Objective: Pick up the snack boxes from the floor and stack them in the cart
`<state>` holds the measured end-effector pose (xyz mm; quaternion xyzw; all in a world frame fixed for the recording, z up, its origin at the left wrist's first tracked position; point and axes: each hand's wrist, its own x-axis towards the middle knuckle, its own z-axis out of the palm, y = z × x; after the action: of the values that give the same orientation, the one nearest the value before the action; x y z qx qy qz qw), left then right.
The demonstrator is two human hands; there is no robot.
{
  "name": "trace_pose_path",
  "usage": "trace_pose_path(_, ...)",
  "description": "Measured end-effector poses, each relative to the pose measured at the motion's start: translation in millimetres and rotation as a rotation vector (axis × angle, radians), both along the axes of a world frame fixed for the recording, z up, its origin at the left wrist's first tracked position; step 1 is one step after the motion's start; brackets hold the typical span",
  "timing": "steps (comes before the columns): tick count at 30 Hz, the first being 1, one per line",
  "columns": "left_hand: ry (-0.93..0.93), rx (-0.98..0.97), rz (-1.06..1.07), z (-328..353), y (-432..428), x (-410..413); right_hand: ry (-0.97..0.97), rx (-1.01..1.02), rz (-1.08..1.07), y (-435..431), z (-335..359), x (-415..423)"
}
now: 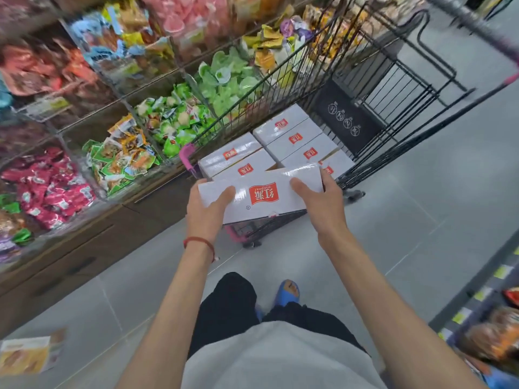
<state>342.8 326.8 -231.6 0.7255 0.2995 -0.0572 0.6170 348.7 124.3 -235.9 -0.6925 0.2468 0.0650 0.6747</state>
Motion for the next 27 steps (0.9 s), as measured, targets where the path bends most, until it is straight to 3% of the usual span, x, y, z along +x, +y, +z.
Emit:
trace_pose_path(15, 0.180, -0.125, -0.013, -86.1, -5.0, 102.3, 0.219, -0.115, 0.208, -18.4, -59.8, 117.1)
trace_pose_path(27, 0.364, -0.146, 0.280, -129.8, -40.9, 119.2, 0.400, -0.174, 0.513, -35.7, -115.5, 183.9)
